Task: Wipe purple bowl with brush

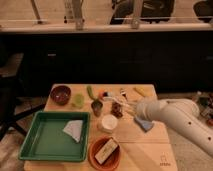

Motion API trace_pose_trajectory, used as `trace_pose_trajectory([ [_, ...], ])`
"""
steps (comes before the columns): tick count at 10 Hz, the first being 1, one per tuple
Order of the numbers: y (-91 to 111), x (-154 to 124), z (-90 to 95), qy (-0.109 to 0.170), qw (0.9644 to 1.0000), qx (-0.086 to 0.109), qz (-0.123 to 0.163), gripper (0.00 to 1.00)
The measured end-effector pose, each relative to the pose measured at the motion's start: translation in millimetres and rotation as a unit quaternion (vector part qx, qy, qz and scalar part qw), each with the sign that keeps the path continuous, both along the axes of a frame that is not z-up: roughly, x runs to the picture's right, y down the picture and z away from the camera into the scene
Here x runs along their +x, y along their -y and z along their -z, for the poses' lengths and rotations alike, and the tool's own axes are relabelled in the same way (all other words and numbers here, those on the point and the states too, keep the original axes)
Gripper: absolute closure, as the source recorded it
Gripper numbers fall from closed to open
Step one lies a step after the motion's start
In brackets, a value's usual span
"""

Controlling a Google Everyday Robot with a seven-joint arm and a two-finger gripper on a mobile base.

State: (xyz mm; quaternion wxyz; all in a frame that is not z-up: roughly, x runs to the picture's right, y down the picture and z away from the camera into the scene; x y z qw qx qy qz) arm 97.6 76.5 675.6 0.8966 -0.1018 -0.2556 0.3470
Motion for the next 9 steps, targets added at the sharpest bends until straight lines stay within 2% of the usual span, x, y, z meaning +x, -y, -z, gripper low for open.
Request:
trace_pose_trajectory([
  [2, 12, -41, -6.5, 0.018, 0.9991, -0.002, 0.039, 1.00],
  [5, 30, -87, -27.2, 0.025, 0.9972, -0.009, 0.070, 1.00],
  [7, 42, -106, -43.2, 0.020, 0.9971, -0.013, 0.072, 1.00],
  [9, 43, -108, -45.7, 0.019, 0.9972, -0.014, 0.071, 1.00],
])
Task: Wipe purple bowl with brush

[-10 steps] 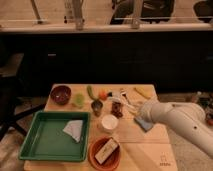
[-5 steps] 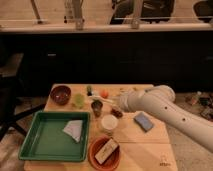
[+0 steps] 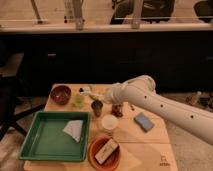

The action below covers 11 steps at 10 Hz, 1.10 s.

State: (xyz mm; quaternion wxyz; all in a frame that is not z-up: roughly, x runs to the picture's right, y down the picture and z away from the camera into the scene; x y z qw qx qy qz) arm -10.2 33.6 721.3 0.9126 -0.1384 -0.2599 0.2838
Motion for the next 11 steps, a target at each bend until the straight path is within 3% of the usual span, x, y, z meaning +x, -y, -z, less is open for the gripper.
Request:
trace_pose_trajectory([
  [7, 1, 0, -1.1, 0.001, 1.0000, 0.003, 0.001, 1.00],
  [11, 28, -46, -16.5, 0.022, 0.9989, 0.021, 0.037, 1.00],
])
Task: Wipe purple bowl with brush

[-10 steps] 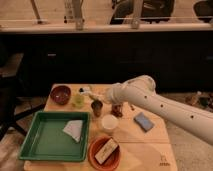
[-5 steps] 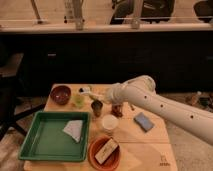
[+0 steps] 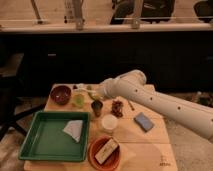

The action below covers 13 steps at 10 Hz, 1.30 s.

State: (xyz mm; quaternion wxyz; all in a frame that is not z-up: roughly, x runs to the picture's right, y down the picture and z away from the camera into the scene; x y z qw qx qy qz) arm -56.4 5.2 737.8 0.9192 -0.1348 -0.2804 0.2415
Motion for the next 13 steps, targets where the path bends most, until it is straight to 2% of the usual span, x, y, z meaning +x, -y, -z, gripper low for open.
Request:
trace_pose_trajectory([
  [4, 18, -38, -16.9, 0.018, 0.9991, 0.001, 0.039, 1.00],
  [5, 19, -53, -23.9, 0.025, 0.9983, -0.005, 0.053, 1.00],
  [8, 18, -74, -40.8, 0.030, 0.9961, -0.020, 0.080, 1.00],
  [13, 14, -116, -73.1, 0.035, 0.9898, -0.044, 0.131, 1.00],
])
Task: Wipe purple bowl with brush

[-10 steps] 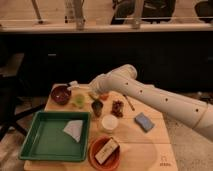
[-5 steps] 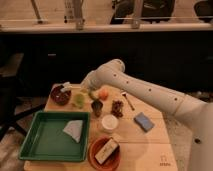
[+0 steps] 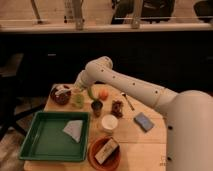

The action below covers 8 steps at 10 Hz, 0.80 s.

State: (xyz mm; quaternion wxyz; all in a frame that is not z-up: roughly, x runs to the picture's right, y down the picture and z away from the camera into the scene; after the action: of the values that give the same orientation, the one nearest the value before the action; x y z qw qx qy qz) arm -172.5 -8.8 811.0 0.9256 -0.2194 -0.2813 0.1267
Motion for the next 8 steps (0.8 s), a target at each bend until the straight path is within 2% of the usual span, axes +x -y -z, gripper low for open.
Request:
trace_pose_trajectory([
  [2, 1, -18, -14.0, -0.002, 0.9998, -0.005, 0.020, 1.00],
  [5, 4, -27, -31.1, -0.020, 0.9990, 0.000, 0.041, 1.00],
  [8, 5, -32, -44.0, -0.032, 0.9985, -0.004, 0.044, 1.00],
])
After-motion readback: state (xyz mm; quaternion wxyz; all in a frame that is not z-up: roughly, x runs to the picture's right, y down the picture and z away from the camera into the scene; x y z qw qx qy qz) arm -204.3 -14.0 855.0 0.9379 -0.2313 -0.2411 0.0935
